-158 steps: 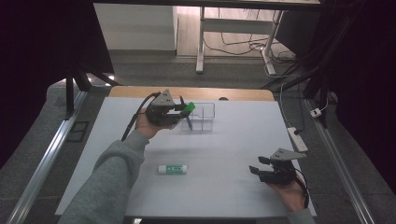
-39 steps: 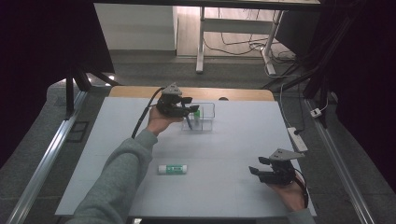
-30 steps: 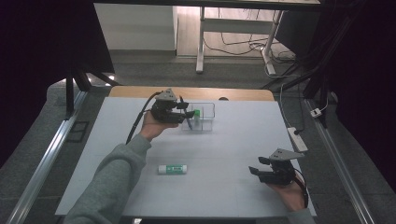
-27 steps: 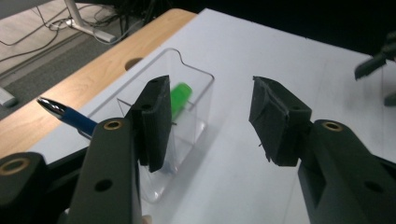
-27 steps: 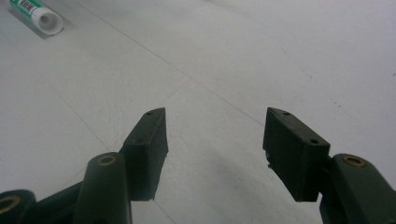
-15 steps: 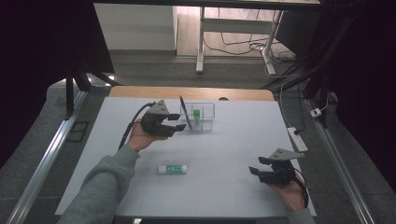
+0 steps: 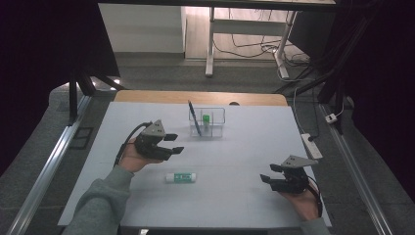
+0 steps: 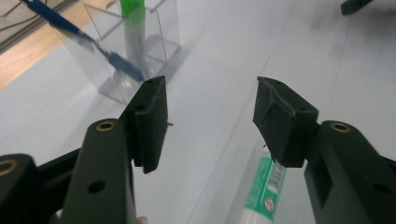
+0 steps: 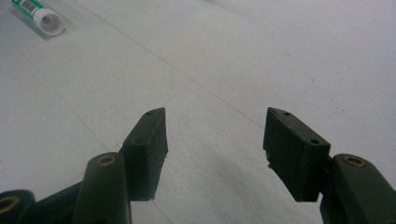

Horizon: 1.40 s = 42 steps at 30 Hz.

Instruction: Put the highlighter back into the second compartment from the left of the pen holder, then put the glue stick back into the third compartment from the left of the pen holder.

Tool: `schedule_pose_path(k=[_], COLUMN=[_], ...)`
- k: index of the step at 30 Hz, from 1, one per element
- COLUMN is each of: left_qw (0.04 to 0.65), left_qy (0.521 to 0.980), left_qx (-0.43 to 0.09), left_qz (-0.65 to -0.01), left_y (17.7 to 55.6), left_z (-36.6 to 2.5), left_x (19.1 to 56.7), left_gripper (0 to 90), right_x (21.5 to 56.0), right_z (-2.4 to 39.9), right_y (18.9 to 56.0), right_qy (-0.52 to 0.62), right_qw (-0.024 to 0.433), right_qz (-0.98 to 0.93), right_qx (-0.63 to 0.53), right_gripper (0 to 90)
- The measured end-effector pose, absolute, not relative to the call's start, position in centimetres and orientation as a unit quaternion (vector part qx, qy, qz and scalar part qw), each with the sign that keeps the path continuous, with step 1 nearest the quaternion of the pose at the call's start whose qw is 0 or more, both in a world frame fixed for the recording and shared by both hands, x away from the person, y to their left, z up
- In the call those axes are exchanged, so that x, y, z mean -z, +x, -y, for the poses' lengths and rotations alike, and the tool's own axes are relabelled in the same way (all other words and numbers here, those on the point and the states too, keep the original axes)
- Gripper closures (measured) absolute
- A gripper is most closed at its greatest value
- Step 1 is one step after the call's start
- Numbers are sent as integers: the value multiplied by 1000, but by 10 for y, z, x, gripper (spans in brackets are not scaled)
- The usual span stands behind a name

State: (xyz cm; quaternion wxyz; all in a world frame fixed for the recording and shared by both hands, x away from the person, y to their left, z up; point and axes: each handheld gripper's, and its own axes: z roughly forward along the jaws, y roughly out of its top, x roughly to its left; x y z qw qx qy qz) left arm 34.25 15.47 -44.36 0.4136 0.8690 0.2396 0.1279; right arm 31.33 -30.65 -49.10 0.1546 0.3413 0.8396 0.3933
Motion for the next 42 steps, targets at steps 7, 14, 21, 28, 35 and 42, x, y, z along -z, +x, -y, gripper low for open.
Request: schedule_pose_path(k=[7,14,21,28,35,42], left_qw=[396,391,370,351,331,318], left_qy=[874,876,888,897,909,917], left_qx=[-128,-123,-112,-102,-102,-97], left_qz=[-250,-253,-251,-248,-234,-221], left_y=[328,325,322,321,320,318], left_z=[-161,-166,-170,-170,-162,-155], left_x=[449,451,458,460,462,464], left_gripper=[414,393,389,379,373,371], right_x=[491,492,494,494,495,494], right_z=[305,303,301,300,300,300], right_y=[315,315,316,315,316,315], right_qy=[339,337,335,334,333,334], right_qw=[151,152,148,148,147,150], right_qz=[-841,-841,-844,-844,-846,-845], right_qx=[-395,-395,-391,-392,-389,-390], right_gripper=[398,397,396,395,394,394])
